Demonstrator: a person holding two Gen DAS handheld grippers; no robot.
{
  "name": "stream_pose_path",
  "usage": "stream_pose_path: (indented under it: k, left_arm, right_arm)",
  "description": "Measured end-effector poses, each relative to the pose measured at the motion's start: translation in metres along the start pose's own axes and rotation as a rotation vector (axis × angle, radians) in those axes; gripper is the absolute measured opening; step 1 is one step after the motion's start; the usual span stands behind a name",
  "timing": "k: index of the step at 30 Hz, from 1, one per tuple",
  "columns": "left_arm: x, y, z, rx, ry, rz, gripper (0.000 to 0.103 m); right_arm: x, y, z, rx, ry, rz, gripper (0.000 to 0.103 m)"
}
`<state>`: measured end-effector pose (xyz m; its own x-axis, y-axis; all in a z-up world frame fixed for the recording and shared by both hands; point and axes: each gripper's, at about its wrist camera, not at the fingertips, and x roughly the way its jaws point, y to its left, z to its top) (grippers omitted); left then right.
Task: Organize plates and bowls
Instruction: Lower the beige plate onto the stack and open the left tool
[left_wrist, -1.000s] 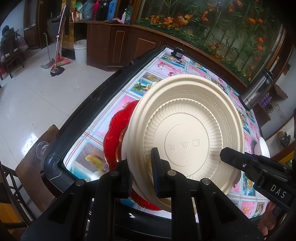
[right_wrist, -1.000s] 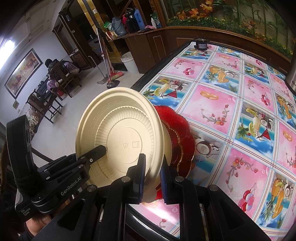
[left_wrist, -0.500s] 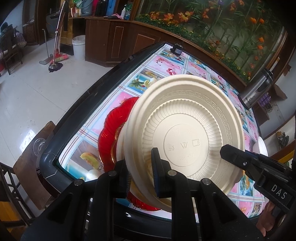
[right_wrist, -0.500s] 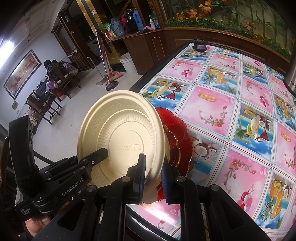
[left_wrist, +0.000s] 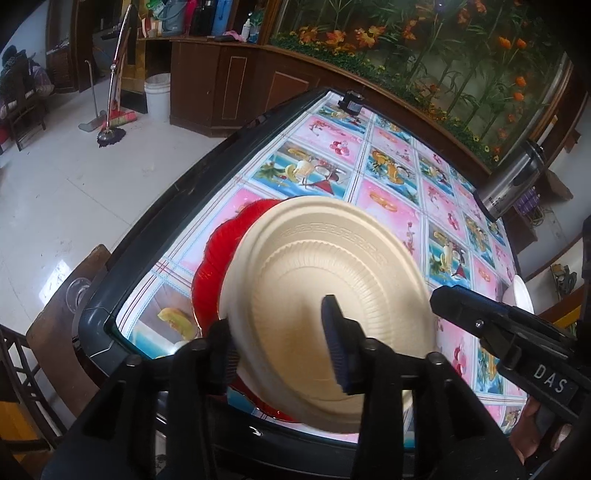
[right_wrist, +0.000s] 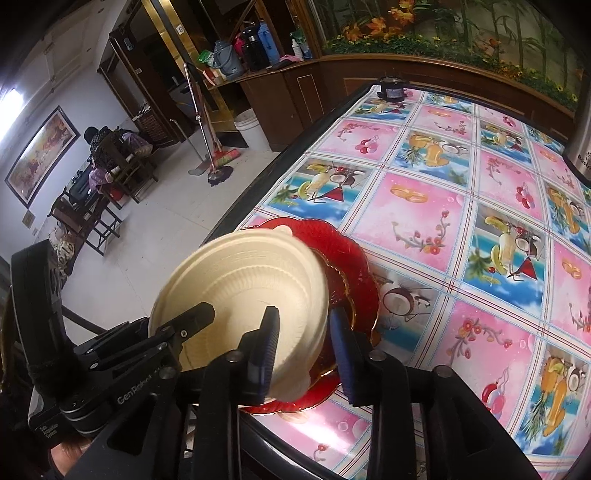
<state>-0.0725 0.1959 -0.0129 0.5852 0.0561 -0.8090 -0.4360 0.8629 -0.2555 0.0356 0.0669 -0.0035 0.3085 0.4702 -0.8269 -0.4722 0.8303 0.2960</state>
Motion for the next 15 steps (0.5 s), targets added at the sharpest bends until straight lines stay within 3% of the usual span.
stream_pose_path:
  k: [7, 15]
  left_arm:
    - [-0.002, 0.001, 0.001, -0.002, 0.002, 0.004, 0.041]
    - [-0.017, -0.005, 0.0, 0.018, -0.048, 0.014, 0.071]
  right_arm:
    - [-0.002, 0.001, 0.0, -0.001, 0.001, 0.008, 0.031]
    - [-0.001, 0.002, -0.001, -0.001, 0.002, 0.017, 0.032]
